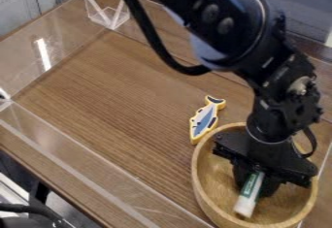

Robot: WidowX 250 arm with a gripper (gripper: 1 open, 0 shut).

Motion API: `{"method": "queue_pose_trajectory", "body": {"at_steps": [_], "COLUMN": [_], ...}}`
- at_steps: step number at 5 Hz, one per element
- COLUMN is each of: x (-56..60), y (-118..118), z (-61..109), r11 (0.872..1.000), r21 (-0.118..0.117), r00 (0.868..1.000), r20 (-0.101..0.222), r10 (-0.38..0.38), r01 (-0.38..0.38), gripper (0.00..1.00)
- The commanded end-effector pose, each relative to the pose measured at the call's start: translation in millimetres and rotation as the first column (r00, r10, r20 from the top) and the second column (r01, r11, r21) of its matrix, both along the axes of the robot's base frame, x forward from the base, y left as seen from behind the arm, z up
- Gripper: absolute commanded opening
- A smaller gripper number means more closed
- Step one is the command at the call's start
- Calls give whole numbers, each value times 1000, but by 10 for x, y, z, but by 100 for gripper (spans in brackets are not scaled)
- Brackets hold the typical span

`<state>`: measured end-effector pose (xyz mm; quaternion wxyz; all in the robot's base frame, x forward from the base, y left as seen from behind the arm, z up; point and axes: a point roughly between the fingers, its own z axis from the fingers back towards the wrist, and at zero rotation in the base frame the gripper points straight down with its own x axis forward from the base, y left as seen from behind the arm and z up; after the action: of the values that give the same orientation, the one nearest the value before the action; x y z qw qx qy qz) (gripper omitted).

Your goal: Remove the green marker from inside the brown bowl and put it on the table

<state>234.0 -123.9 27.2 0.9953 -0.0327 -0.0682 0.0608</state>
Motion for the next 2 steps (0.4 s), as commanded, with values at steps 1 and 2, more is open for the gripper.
{"method": "queue_pose_trajectory", "body": {"at_steps": [1,2], "x": [51,56], "y": [-21,-14], "z": [137,209], "r11": [1000,999], "r21": [4,16], "r00": [999,999], "r20": [24,19], "r10": [-23,-34], "r01": [23,34], "gripper": [0,0]}}
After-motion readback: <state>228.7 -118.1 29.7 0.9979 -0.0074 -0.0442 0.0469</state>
